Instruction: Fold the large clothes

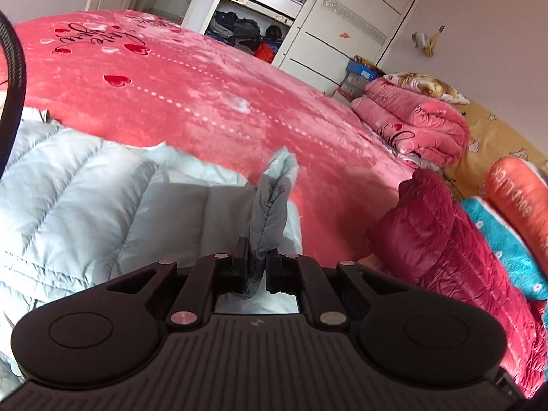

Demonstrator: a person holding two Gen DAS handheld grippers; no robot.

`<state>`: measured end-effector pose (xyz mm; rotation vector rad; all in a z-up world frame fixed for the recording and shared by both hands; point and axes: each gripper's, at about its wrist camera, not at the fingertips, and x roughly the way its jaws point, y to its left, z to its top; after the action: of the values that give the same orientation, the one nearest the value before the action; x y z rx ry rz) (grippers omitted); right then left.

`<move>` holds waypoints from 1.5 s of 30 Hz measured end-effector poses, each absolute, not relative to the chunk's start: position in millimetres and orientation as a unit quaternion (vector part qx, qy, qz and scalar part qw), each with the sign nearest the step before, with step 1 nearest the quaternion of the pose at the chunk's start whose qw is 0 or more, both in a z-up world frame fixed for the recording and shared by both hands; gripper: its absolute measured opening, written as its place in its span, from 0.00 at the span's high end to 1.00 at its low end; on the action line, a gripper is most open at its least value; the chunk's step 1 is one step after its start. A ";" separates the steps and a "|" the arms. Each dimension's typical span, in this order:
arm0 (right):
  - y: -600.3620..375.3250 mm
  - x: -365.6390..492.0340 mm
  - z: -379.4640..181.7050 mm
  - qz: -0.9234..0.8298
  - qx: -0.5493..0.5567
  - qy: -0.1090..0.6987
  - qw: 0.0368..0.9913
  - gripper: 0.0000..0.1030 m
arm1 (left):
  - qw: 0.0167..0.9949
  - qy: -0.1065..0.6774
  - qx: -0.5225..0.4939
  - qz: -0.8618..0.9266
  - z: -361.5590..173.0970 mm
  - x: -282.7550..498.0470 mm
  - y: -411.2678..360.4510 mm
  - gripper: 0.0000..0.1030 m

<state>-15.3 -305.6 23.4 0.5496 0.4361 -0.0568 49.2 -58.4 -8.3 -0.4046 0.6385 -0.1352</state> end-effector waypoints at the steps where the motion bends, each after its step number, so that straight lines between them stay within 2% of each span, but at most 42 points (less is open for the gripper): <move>1: -304.5 -14.1 23.3 -0.025 0.270 0.215 0.938 0.01 | 0.926 0.315 -0.197 -0.066 -9.4 47.8 -58.1 0.93; 4: -303.1 -9.7 23.1 -0.013 0.270 0.216 0.938 0.01 | 0.924 0.320 -0.196 -0.070 -2.7 46.6 -58.1 0.77; 6: -302.3 -7.3 23.5 -0.007 0.268 0.216 0.939 0.01 | 0.925 0.319 -0.192 -0.072 -1.1 40.9 -58.1 0.57; 8: -300.0 -4.3 23.4 0.000 0.268 0.217 0.939 0.01 | 0.927 0.312 -0.191 -0.078 -1.9 34.7 -54.7 0.49; 12: -295.2 -1.5 24.1 0.012 0.261 0.216 0.941 0.01 | 0.930 0.306 -0.186 -0.085 -5.8 15.6 -48.1 0.41; 20: -275.2 9.8 30.5 0.069 0.238 0.201 0.948 0.01 | 0.952 0.272 -0.141 -0.006 -5.7 -15.3 8.8 0.40; 27: -235.6 28.3 38.4 0.148 0.204 0.172 0.952 0.01 | 0.950 0.259 -0.144 0.101 -17.0 0.6 67.7 0.49; 30: -216.7 39.0 37.8 0.184 0.183 0.178 0.949 0.05 | 0.947 0.265 -0.136 0.119 -24.5 7.8 77.4 0.49; 35: -190.4 59.2 29.8 0.233 0.147 0.214 0.937 0.10 | 0.942 0.280 -0.121 0.138 -32.3 11.6 84.6 0.49; 41: -183.5 80.6 5.6 0.211 0.156 0.288 0.921 0.14 | 0.938 0.295 -0.112 0.143 -41.7 14.6 89.9 0.48; 45: -179.9 82.3 -3.7 0.204 0.158 0.308 0.916 0.14 | 0.937 0.302 -0.108 0.140 -47.0 18.7 87.4 0.47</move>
<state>82.3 -179.9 -3.7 0.3252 0.6339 0.4196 18.7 87.4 -47.0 -0.2200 0.6166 0.2863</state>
